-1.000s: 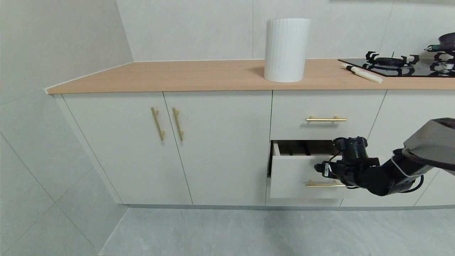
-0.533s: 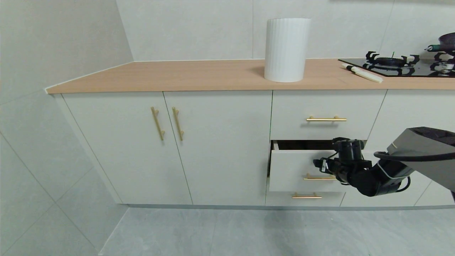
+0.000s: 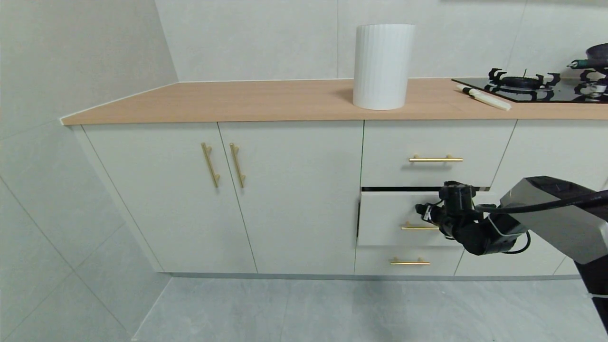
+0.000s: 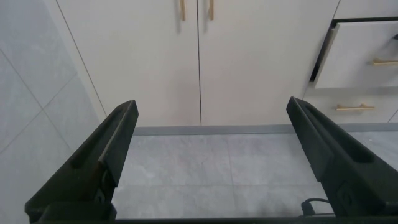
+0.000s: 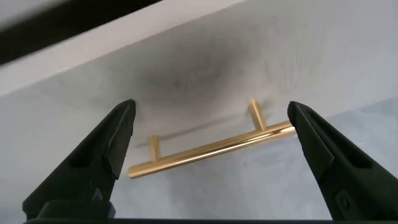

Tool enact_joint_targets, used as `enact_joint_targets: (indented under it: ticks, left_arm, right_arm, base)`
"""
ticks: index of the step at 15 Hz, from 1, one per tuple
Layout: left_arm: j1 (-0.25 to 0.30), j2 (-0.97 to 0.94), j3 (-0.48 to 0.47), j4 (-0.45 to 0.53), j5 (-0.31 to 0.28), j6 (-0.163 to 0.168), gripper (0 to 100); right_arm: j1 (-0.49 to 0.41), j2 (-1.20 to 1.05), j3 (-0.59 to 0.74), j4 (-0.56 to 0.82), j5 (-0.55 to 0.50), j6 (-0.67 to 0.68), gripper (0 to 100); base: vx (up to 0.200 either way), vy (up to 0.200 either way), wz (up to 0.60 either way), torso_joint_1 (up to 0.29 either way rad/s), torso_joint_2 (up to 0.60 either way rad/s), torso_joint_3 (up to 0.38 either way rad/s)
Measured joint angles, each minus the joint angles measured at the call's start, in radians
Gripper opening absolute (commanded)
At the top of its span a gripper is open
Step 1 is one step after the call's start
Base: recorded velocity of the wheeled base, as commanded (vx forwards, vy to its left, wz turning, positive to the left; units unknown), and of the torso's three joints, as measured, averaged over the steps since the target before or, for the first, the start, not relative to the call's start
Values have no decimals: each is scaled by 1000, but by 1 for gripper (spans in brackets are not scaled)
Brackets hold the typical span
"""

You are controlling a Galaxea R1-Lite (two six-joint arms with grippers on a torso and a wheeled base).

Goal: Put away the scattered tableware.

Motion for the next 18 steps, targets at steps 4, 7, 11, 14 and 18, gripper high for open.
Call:
enact_joint_targets:
  ticks: [4,7,11,14,18]
  left_arm:
    - [0,0,0,0,0,0,100]
    - [0,0,0,0,0,0,100]
    - [0,0,0,0,0,0,100]
    - [0,0,0,0,0,0,100]
    - [0,0,0,0,0,0,100]
  right_arm:
    - [-22,45,-91,4,-7,54,100]
    - [-31,83,-163,10,-44,77,100]
    - [-46,140,-243,17,-79,76,100]
    - [-52,139,-235,2,-85,79,100]
    - [-43,65,-89,-8,-59,80,100]
  base:
    - [0,0,0,0,0,0]
    - [0,0,0,0,0,0]
    - [0,0,0,0,0,0]
    - [0,0,0,0,0,0]
    - [0,0,0,0,0,0]
